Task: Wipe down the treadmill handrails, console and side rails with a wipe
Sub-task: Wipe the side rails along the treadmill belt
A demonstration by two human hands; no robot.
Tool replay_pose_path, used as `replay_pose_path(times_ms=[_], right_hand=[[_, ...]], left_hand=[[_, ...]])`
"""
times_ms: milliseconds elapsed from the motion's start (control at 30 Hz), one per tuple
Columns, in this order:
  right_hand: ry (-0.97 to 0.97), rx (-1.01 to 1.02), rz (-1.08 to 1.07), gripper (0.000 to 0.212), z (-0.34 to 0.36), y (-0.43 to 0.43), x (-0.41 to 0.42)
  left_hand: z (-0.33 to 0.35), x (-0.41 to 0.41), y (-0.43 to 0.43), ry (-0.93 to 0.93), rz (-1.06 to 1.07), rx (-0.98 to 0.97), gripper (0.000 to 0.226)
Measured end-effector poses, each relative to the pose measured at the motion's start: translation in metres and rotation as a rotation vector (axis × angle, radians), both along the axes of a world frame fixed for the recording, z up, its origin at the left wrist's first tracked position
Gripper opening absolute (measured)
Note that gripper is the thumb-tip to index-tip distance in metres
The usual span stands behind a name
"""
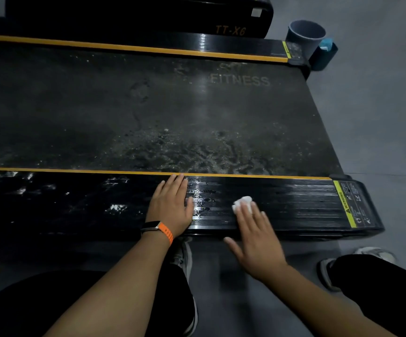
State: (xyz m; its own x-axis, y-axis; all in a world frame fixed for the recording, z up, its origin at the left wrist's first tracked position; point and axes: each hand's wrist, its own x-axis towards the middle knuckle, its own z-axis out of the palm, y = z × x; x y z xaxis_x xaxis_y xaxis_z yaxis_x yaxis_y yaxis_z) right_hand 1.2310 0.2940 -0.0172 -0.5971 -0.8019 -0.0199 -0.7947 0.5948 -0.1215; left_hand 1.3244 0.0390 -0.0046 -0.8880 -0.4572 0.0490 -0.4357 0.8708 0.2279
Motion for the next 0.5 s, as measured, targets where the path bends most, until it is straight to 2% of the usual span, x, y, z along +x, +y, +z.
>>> replay_pose_path(times_ms=[100, 200, 367, 500], right_hand=[[0.001, -0.03, 0.1, 0.086, -0.004, -0.032, 0.025], [0.06, -0.008, 0.182, 0.08, 0.0, -0.02, 0.016], [0.093, 0.011, 0.123, 0.076, -0.003, 0.039, -0.005], [0.077, -0.031, 0.129, 0.081, -0.008, 0.001, 0.022]], left_hand=[[0.0, -0.001, 0.0, 0.022, 0.001, -0.004, 0.063], [-0.001, -0.001, 0.001, 0.018, 0.001, -0.003, 0.064], [0.0, 0.0, 0.0, -0.005, 0.003, -0.005, 0.065], [-0.001, -0.001, 0.0, 0.012, 0.007, -0.001, 0.065]])
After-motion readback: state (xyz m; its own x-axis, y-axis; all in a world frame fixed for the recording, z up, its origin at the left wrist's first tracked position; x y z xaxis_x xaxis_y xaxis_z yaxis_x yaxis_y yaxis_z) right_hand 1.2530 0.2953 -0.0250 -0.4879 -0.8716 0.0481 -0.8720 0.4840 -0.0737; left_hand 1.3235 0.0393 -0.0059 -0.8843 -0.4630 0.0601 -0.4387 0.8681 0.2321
